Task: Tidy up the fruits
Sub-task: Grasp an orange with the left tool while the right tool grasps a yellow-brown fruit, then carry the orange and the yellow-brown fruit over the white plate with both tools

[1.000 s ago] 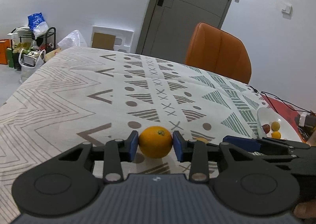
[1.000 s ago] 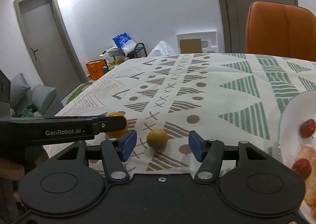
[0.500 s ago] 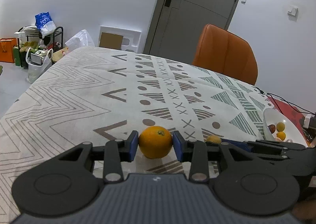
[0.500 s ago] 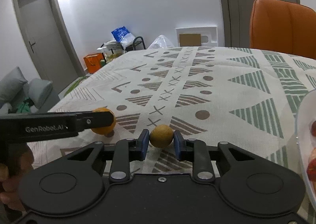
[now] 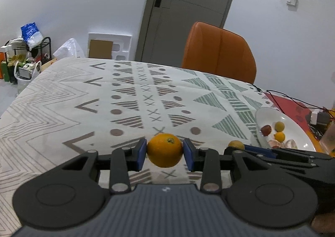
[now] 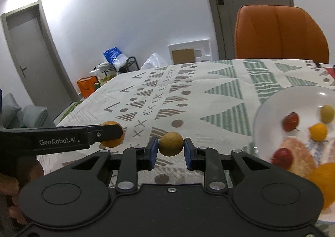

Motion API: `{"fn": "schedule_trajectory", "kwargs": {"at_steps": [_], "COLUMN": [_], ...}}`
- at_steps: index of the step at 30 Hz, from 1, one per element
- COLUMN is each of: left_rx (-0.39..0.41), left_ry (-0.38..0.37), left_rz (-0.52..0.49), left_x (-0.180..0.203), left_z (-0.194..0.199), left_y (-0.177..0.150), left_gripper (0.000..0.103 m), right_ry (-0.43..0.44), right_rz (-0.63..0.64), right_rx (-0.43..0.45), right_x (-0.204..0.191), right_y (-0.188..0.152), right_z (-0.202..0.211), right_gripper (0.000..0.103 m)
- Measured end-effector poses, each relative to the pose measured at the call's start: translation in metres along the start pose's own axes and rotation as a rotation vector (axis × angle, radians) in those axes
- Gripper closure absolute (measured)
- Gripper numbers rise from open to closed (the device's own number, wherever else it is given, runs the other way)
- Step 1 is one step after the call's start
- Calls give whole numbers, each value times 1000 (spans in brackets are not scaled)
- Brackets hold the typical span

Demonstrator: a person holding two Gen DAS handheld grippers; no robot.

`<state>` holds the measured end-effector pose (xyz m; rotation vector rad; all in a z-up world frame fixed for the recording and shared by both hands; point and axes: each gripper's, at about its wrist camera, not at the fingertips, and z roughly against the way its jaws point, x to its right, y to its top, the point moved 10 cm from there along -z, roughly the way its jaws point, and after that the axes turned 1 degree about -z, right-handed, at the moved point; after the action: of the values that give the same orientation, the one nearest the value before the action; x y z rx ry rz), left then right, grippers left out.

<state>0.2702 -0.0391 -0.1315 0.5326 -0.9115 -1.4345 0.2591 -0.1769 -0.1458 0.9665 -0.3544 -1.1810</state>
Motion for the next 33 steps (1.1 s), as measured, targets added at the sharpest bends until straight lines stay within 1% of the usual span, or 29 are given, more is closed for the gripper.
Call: {"fn": "schedule_trajectory", "kwargs": {"at_steps": [11, 33], "left_rx": [11, 32], "left_ry": [-43, -146], "left_rz": [-42, -125], "left_x": [35, 107], "left_z": [3, -7], "left_y": [2, 16], "left_gripper": [66, 66], "right_ry": [-34, -149], "right_rz": [-33, -83], "right_rx": [49, 132], "right_x": [23, 79], "right_y": [4, 14], "right_z": [27, 81], "right_gripper": [78, 78]}}
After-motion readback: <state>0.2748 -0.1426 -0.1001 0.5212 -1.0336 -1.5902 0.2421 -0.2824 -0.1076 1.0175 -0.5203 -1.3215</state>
